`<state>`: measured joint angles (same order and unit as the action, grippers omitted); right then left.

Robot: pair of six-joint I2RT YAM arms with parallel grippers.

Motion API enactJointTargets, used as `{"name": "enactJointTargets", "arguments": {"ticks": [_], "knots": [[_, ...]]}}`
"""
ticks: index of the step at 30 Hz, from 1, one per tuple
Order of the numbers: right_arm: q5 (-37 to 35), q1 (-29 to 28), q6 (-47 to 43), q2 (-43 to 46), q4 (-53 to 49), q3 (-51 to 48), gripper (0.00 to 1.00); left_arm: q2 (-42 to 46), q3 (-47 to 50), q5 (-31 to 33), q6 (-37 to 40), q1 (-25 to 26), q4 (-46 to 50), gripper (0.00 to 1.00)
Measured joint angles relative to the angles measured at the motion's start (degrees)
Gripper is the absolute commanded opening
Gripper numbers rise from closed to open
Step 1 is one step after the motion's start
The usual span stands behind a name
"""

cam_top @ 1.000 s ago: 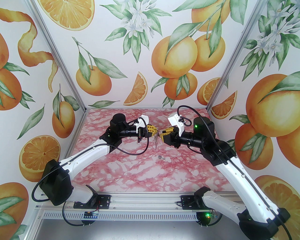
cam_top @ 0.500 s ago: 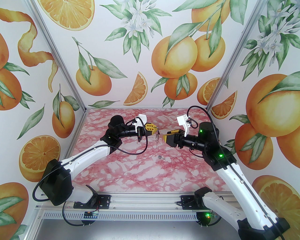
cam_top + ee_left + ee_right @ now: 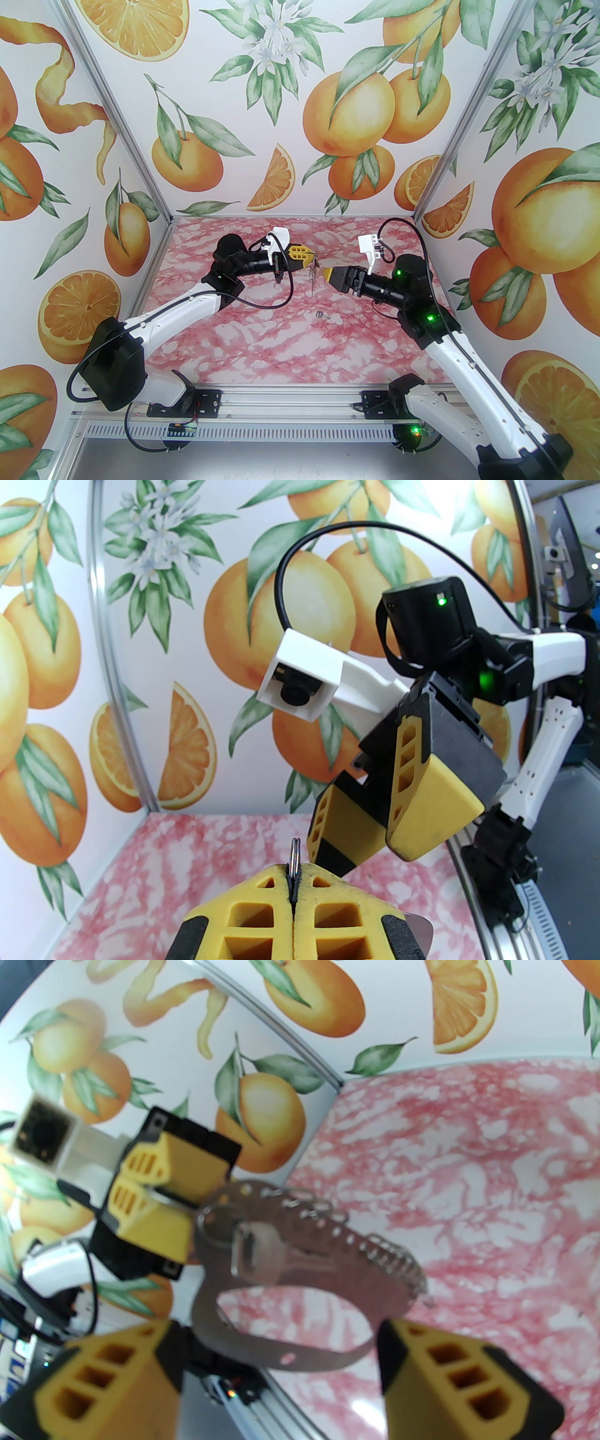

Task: Remove the keys from the keyring

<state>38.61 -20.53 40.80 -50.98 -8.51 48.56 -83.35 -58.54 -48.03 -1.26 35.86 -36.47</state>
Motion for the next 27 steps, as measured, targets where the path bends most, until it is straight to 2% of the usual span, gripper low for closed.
{"name": "enactJointTargets", "arguments": {"ticks": [11, 19, 27], "knots": [[3.5, -0.1, 5.9, -2.0, 14.4, -0.7, 0.78, -0.2, 0.0, -1.1, -0.5, 0.1, -1.5, 0.0], [4.9, -1.1, 6.4, -5.9, 19.5, -0.7, 0.79, -1.0, 0.0, -1.7, -1.2, 0.3, -1.6, 0.0], [5.5, -3.1, 6.8, -7.2, 21.7, -0.4, 0.75, -1.1, 0.0, -1.6, -1.2, 0.3, -1.5, 0.0]]}}
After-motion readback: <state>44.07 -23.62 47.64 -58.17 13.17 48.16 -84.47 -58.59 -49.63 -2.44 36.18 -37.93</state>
